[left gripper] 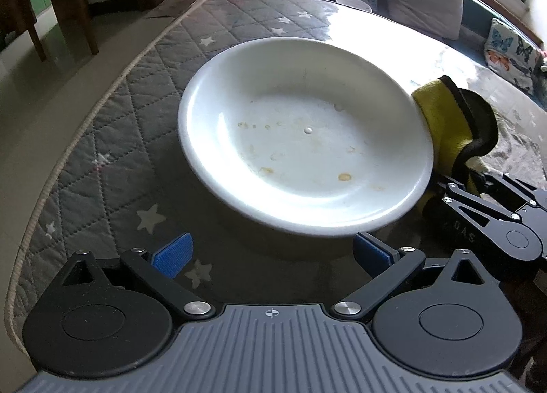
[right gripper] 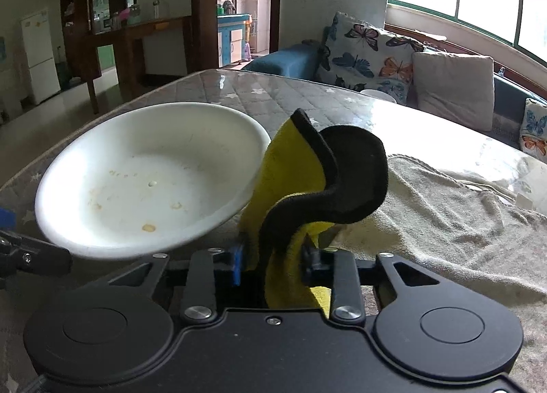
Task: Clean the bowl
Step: 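Close the right gripper on the yellow-black sponge, then grasp the white basin rim with the left gripper while the right gripper lifts the sponge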
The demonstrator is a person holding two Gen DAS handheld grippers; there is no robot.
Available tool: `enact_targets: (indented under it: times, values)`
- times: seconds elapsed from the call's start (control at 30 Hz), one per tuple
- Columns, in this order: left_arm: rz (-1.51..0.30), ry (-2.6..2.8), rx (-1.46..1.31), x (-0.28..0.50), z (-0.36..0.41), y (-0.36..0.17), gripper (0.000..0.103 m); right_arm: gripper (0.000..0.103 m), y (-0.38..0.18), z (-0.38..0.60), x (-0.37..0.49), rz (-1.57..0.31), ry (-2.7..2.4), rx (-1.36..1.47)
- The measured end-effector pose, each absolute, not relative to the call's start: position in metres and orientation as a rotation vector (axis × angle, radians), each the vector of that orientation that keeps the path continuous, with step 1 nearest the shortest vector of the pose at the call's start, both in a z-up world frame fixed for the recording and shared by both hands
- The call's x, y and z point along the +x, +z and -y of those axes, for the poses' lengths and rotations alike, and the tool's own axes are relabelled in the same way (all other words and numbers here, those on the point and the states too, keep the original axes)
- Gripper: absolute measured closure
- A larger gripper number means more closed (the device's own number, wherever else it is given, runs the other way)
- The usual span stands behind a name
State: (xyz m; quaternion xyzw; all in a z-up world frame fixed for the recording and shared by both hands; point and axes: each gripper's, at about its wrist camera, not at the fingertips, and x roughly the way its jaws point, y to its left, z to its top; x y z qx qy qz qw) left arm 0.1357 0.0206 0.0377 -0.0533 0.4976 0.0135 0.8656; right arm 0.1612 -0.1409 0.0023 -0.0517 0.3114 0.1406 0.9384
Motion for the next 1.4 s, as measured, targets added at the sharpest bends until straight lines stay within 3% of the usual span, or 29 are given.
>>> enact_targets:
  times: [0.17,0.67,0.93,1.03,1.27,1.33,1.4]
  values:
    - [-1.027,0.008,-0.105,0.132,-0.019,0.043,0.002,0.075,0.004,0.144,0.157,-0.630,0.286,-0.098]
    - [-0.910,-0.154,0.269,0.132,0.029,0.034,0.006,0.075,0.000,0.144,0.158,-0.633,0.319,-0.116]
    - [-0.905,-0.220,0.364,0.146,0.044,0.021,0.027,0.075,0.002,0.147,0.157,-0.624,0.367,-0.126]
    - [-0.901,-0.239,0.391,0.151,0.048,0.016,0.040,0.075,0.005,0.146,0.154,-0.614,0.377,-0.135]
    - [-0.875,-0.311,0.419,0.157,0.054,0.011,0.054,0.075,0.010,0.143,0.148,-0.590,0.401,-0.151]
    - [-0.870,-0.350,0.416,0.157,0.054,0.010,0.073,0.075,0.010,0.143,0.146,-0.590,0.407,-0.156]
    - [-0.867,-0.373,0.416,0.157,0.056,0.009,0.073,0.075,0.009,0.143,0.144,-0.590,0.412,-0.161]
